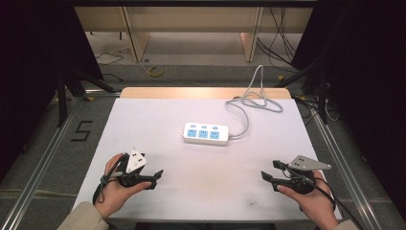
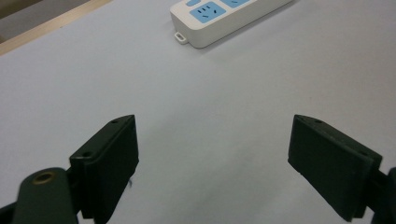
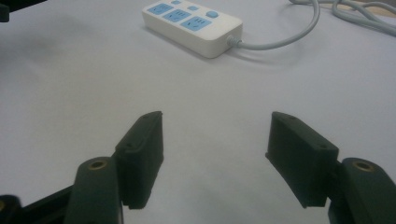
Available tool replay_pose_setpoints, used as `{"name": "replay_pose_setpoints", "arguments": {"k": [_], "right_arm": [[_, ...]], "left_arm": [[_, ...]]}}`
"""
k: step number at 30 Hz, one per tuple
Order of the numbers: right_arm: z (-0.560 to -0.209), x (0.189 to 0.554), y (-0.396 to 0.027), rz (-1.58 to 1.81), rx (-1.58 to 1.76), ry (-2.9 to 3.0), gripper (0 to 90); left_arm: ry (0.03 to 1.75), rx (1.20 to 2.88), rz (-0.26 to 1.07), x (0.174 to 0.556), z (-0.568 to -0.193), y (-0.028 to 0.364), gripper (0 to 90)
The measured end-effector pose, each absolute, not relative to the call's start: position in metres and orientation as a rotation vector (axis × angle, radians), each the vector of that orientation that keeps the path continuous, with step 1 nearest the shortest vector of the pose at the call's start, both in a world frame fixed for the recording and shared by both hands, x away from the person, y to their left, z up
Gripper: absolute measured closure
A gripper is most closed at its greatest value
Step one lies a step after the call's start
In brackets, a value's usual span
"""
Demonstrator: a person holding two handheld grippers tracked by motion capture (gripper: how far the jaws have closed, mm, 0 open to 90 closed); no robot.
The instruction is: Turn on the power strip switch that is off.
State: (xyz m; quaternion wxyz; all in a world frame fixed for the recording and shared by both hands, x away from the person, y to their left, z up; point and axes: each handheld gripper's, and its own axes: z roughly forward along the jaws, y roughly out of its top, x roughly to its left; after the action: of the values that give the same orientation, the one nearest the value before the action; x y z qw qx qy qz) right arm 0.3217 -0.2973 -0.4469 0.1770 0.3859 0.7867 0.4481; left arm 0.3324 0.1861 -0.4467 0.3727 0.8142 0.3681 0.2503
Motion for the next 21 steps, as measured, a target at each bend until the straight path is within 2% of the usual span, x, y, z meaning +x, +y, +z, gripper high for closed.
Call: {"name": "replay_pose_setpoints", "arguments": {"k": [1, 2, 4, 10, 21], "right_arm": [[-0.447, 0.322, -0.297, 1.268, 1.092, 2.227, 39.6], [-0.446, 0.321, -0.298, 1.263, 1.081, 2.224, 49.7], [-0.445, 0.32, -0.298, 1.257, 1.064, 2.229, 62.2], [-0.441, 0.319, -0.296, 1.205, 1.029, 2.228, 88.1], [-0.435, 0.324, -0.292, 1.185, 1.08, 2.231, 90.0]], "left_arm": [[0.947, 2.086, 0.637, 0.333, -0.447, 0.186, 15.9], [0.948, 2.087, 0.637, 0.333, -0.447, 0.186, 15.9], [0.947, 2.091, 0.637, 0.332, -0.447, 0.186, 16.0], [0.951, 2.091, 0.638, 0.331, -0.447, 0.186, 16.2], [0.954, 2.087, 0.633, 0.331, -0.447, 0.184, 16.5]]}}
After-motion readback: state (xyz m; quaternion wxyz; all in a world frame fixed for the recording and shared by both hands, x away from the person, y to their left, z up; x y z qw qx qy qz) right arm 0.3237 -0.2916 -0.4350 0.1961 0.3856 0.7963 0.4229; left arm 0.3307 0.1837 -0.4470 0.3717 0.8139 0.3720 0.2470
